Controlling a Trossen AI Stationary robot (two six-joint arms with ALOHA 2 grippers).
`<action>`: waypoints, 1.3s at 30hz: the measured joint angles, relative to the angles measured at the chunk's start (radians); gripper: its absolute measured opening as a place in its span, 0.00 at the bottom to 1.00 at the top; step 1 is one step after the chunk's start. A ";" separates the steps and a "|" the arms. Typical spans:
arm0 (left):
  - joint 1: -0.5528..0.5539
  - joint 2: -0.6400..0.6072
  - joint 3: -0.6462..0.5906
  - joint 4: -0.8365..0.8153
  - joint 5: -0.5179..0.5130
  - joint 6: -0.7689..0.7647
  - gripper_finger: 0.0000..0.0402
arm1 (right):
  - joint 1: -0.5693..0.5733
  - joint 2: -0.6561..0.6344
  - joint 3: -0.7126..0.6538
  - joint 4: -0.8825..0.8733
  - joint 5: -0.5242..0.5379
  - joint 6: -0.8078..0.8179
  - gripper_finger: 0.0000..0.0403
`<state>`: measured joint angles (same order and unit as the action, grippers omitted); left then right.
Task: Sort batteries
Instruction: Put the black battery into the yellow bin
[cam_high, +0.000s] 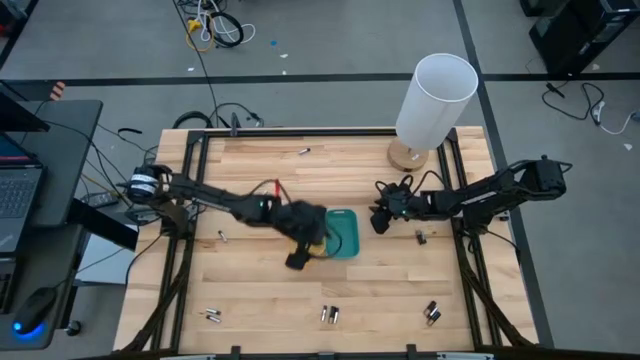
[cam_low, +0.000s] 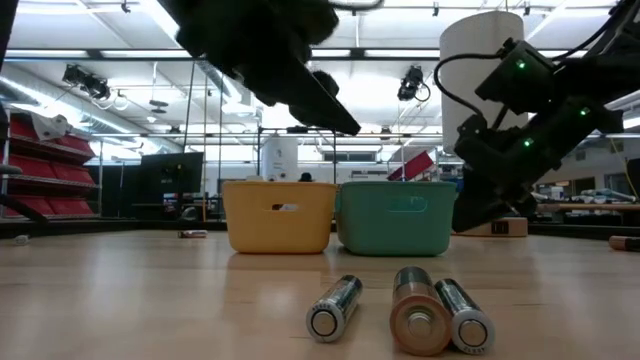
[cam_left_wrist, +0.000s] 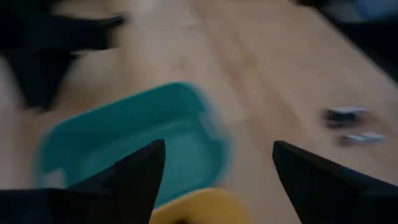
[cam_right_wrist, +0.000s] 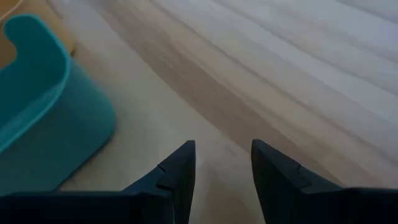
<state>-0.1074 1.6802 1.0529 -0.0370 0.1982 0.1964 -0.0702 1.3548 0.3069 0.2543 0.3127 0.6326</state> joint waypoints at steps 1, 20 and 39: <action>-0.025 0.000 -0.005 0.010 -0.001 0.004 0.78 | 0.002 0.000 0.000 0.000 0.000 -0.001 0.35; -0.276 0.280 -0.029 0.596 -0.181 -0.311 0.78 | 0.004 0.000 0.000 -0.063 0.008 -0.053 0.35; -0.445 0.305 -0.028 0.560 -0.465 -0.453 0.85 | 0.001 0.000 0.000 -0.071 0.036 -0.169 0.38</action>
<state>-0.5524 1.9851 1.0246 0.5233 -0.2672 -0.2564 -0.0696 1.3544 0.3069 0.1837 0.3488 0.4634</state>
